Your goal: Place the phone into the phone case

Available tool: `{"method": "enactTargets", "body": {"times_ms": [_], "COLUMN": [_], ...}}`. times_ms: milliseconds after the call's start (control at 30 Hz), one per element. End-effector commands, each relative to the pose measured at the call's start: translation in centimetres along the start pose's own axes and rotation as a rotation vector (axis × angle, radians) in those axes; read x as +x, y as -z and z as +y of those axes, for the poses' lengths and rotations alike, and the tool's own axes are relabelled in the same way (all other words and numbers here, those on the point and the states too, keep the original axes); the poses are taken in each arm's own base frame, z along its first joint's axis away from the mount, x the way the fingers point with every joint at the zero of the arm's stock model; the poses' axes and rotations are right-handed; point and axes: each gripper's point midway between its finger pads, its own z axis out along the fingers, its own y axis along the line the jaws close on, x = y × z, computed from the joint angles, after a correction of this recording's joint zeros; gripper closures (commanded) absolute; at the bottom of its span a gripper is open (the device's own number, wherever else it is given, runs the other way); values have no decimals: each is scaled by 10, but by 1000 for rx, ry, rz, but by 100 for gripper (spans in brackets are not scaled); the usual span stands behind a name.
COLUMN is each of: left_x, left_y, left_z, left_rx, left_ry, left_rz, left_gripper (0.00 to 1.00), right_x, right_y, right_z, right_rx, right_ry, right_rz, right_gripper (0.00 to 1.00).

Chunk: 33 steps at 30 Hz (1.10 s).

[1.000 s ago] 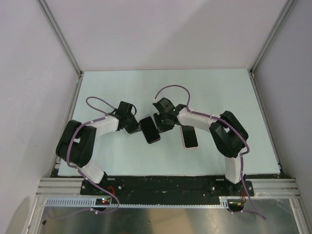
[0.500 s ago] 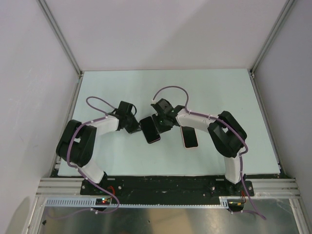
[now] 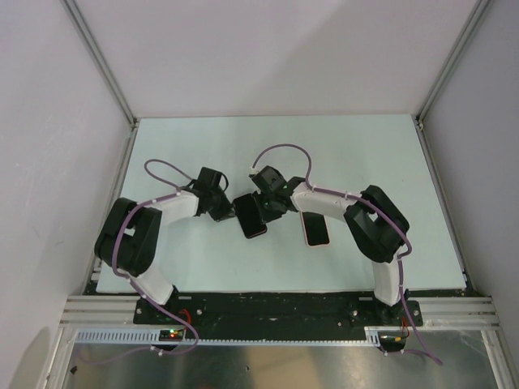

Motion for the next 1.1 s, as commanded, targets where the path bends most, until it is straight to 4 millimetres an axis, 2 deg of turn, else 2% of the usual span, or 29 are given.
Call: {"method": "enactTargets", "body": {"times_ms": [0,333,500,633,767,867,967,1067], "left_x": [7,5,1,-1,1,3,8,21], "left_y": [-6,-6,0,9,23,33,45,52], "left_z": [-7,-14,-19,-21,-16,-7,-4,-1], "left_rx": [8,20,36,52,64,58,69,83], "left_ry": [-31,-42,-59,-76,-90,-103,-110,-117], "left_rz": [21,19,2,-21,-43,-60,-71,-60], "left_gripper": [100,100,99,97,96,95,95,98], "right_x": [21,51,42,13,-40,-77,-110,-137], "right_y": [-11,-29,-20,3,34,50,52,36], "right_z": [11,7,1,-1,0,1,3,5], "right_rx": [-3,90,130,117,42,-34,-111,-184], "right_ry": [29,48,43,19,-16,-41,-58,-58], "right_rz": [54,115,83,-6,-168,-265,-326,-327], "right_gripper": [89,91,91,84,73,69,68,69]}}
